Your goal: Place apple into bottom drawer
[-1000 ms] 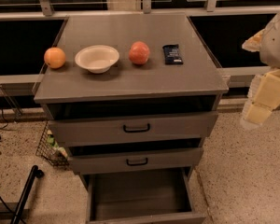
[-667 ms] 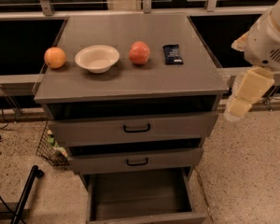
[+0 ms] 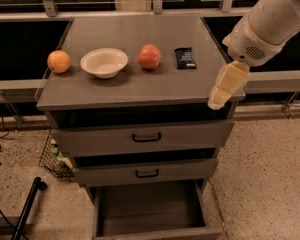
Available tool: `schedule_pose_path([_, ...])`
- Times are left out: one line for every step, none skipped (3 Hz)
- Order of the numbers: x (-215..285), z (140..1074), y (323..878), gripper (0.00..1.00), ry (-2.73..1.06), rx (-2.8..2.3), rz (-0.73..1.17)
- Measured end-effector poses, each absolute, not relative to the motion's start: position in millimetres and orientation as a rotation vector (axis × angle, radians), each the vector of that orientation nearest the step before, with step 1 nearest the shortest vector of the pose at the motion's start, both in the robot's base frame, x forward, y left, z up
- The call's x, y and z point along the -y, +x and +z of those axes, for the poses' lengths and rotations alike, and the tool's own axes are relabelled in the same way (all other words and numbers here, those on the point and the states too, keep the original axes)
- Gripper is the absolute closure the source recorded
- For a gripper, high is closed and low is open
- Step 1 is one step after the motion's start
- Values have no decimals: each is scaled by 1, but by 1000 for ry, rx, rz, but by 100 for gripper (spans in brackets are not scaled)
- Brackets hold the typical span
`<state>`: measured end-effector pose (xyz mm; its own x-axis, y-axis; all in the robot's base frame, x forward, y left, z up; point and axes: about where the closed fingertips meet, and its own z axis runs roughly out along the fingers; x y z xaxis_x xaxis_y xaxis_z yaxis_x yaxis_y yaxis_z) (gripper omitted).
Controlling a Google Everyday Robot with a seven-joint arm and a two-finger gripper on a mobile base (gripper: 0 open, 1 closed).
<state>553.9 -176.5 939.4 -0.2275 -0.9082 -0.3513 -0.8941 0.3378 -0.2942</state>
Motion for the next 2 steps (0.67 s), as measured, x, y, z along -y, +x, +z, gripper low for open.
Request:
schedule_pose_path([157, 931, 600, 0, -1531, -2104, -2])
schedule_pose_path([124, 920, 648, 0, -1468, -2070, 46])
